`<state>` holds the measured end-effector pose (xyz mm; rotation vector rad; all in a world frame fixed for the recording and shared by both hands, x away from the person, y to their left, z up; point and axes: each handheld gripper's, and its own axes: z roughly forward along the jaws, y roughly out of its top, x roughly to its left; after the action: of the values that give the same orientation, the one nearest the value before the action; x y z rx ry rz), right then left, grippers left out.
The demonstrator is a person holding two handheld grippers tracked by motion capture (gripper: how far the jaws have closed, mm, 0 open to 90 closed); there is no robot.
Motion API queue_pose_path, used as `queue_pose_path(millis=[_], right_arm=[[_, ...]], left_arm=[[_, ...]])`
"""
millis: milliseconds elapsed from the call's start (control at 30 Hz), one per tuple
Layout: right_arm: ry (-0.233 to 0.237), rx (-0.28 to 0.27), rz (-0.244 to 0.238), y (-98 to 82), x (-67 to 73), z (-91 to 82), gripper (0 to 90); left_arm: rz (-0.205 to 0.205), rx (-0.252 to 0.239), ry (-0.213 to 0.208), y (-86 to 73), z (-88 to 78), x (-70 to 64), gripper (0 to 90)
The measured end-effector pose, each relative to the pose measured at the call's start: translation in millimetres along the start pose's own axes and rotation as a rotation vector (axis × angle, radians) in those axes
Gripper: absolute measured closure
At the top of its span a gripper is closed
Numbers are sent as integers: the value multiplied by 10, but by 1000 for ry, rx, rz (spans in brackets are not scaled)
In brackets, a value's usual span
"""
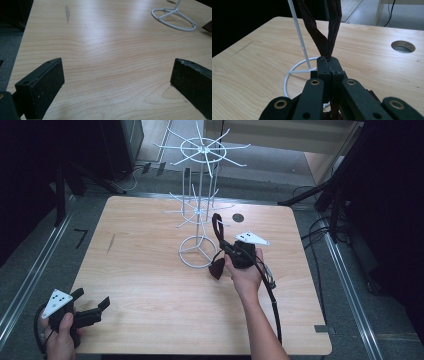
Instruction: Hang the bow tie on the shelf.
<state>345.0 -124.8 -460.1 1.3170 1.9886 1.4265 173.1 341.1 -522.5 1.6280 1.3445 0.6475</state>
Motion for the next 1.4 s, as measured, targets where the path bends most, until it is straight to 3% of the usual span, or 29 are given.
queue_pose_path(millis=[300,567,667,767,867,1000,1067,1400], right_arm=[[-19,32,3,-86,-17,165,900],[-1,40,-7,-108,-23,181,895],[6,45,-26,-98,-36,165,594],[-30,71,-54,-88,-29,121,321],[-49,96,-57,-77,-39,61,105],[-54,93,-73,-78,-76,-55,1],[-43,84,-73,-86,-110,-124,0],[-80,59,-59,-170,-320,-437,0]], left_arm=[[0,0,-1,0,1,0,0],[-2,-1,0,0,1,1,0],[-3,-3,-1,-1,2,1,0],[-2,-2,-2,-1,1,1,0],[-1,1,-1,0,0,-1,0],[1,0,0,0,0,-1,0],[2,0,0,0,0,-1,0],[2,1,1,0,0,-4,0]])
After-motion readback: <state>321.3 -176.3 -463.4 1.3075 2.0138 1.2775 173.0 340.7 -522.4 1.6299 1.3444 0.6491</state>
